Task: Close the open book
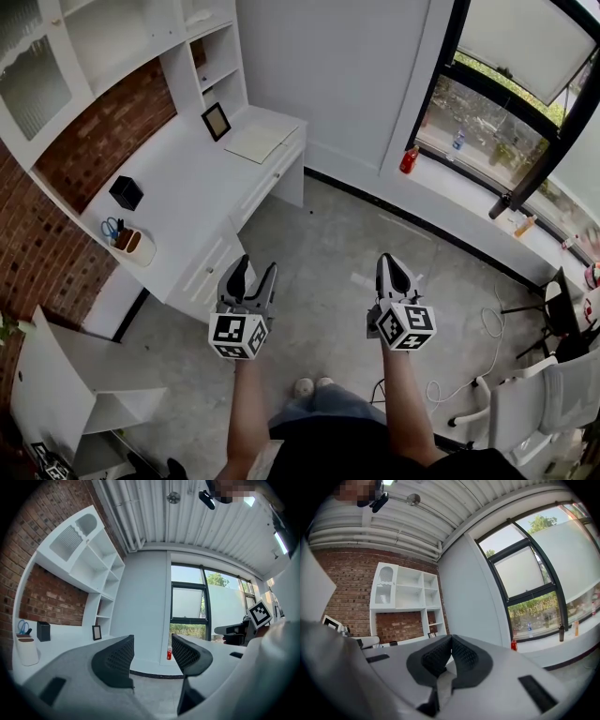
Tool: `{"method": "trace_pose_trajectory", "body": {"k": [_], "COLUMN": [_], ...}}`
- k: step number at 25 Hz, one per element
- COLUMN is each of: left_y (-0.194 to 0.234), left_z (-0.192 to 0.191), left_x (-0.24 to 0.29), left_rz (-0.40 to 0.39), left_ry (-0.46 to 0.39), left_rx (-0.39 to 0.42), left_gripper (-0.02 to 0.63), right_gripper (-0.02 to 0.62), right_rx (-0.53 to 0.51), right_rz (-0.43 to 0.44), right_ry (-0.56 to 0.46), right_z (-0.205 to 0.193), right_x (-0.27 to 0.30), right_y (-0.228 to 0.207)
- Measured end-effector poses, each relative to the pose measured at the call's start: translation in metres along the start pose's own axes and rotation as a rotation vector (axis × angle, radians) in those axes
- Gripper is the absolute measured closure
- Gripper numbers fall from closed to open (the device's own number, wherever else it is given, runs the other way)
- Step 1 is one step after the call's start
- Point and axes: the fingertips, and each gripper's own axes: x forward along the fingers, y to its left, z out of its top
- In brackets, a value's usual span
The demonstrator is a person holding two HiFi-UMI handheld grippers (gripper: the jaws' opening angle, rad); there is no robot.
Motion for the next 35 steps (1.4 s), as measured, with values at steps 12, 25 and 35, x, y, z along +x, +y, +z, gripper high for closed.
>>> {"method": "trace_pose_trajectory", "body": {"k": [12,25,35], "left_y": [0.025,0.089,0.179], "left_z": [0.023,0.001,0.003], "left_x": [0.031,0.16,0.349], "left_rz": [0.01,0.131,0.392], "left_ry": [-0.054,-0.033,-0.027], "left_rx": [0.031,0.039,0.006], "left_gripper": [0.383,0.385,0.385], "right_gripper": [0.597,0.597,0.597], "right_rx": [0.002,0.025,0.005], "right_rz": [-0.016,0.066,0.251], "right_ry": [-0.088,-0.05,0.067], "right_z": [0.032,0.013,0.013], "right_x": [0.033,0.212,0.479], "right_y": [-0.012,-0.075,-0.143]}}
